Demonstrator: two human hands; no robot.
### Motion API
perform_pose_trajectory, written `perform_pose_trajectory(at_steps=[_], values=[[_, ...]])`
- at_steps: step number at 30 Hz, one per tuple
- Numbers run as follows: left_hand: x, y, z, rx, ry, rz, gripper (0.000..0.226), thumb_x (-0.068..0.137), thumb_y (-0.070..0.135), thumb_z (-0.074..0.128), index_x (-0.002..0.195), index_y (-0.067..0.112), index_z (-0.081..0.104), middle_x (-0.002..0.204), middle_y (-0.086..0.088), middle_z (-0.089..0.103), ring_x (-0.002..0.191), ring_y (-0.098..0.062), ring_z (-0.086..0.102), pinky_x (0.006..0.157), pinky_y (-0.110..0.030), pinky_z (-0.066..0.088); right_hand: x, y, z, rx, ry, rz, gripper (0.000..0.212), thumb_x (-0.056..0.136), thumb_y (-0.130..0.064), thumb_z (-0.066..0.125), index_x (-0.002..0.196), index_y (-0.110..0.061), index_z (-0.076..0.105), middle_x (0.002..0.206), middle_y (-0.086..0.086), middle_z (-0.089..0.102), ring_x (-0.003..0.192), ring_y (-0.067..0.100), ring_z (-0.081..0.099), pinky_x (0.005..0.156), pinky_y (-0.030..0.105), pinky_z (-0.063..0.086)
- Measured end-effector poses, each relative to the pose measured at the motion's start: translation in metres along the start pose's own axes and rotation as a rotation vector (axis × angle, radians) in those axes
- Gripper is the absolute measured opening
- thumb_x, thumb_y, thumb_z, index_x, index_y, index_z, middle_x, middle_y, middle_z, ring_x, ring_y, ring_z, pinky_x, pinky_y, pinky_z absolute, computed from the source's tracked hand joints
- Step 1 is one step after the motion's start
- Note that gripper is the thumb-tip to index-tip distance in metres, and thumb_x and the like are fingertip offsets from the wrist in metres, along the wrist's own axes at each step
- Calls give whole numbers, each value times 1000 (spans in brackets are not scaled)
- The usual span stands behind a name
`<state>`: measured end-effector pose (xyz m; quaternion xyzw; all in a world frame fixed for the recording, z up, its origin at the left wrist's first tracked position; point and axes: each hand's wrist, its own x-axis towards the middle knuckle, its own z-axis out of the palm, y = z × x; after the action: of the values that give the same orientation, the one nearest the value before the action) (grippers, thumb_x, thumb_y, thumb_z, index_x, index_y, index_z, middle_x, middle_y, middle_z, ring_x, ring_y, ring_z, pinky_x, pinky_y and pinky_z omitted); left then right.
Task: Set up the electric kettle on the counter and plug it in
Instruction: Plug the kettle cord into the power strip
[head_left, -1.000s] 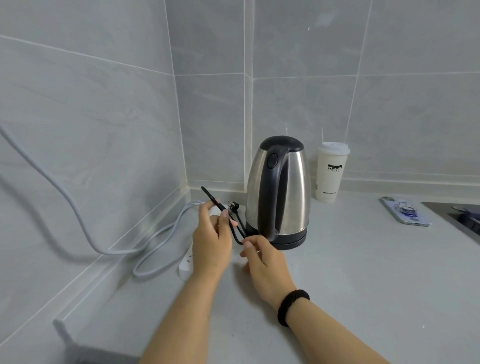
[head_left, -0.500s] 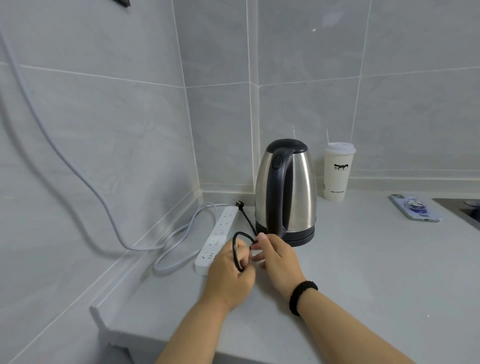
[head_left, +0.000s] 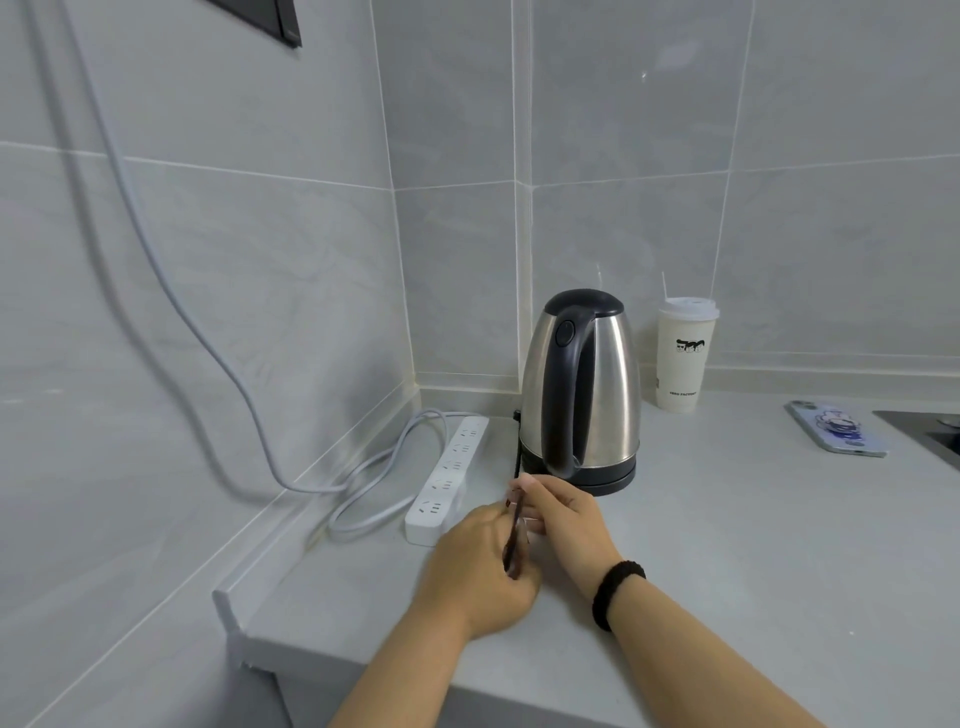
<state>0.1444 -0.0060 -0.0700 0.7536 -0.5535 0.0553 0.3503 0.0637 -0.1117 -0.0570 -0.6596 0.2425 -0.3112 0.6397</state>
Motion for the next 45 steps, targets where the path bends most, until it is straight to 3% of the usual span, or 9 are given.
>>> perform_pose_trajectory(at_steps=[2,7,14,20,27,32,36,40,45], values=[[-2,0,-2,-29,73,29,13,77,43,52,76,31,49,76,12,56,73,-9,55,64,-26,47,-4,-3,0,114,-3,-2,14,88,-23,64,87,-12,72,100,17,70,92,20,67,94,41,50],[-5,2,-11,-283,136,-52,50,79,73,41,99,30,58,78,11,67,75,-6,64,70,-29,53,-10,-5,1,206,-50,-28,21,85,1,57,92,-12,72,98,14,73,86,18,66,90,39,51],[6,3,-17,-667,316,-471,21,99,35,44,92,24,61,86,-3,69,70,-11,66,61,-26,50,-11,-4,0,264,-161,-114,38,85,18,45,111,-4,61,111,5,72,112,12,63,96,25,45],[9,-1,-24,-851,370,-486,24,100,31,45,108,18,63,91,-8,72,74,-11,69,59,-29,54,-14,-5,1,312,-350,-129,40,85,20,46,117,-1,58,117,12,69,116,20,61,88,23,48],[7,-2,-31,-930,360,-460,39,81,49,46,99,23,68,83,-4,71,66,-12,66,64,-30,50,-20,-9,4,291,-513,-100,41,83,14,50,119,-1,62,122,14,66,124,22,56,98,26,43],[6,-3,-36,-953,408,-513,37,94,38,53,97,4,68,72,4,71,74,-21,63,70,-45,50,-25,-10,7,273,-555,39,39,77,-2,55,112,-9,70,111,17,69,111,26,63,90,35,47],[4,-7,-40,-1086,392,-557,30,95,29,52,96,3,67,70,-5,68,63,-16,59,60,-31,49,-27,-14,5,349,-664,104,39,78,1,52,114,-2,67,104,17,69,97,29,63,89,45,47],[6,-12,-43,-1332,352,-643,20,90,21,58,86,3,66,68,-7,67,54,-11,57,59,-26,46,-28,-18,4,329,-723,123,38,80,1,52,114,-2,67,103,17,67,91,25,63,82,37,49],[3,-22,-46,-1643,233,-674,22,80,14,63,95,-2,65,82,-12,73,67,-14,71,58,-19,57,-31,-20,3,358,-826,151,37,84,2,48,116,-5,67,108,16,68,93,27,65,85,37,49]])
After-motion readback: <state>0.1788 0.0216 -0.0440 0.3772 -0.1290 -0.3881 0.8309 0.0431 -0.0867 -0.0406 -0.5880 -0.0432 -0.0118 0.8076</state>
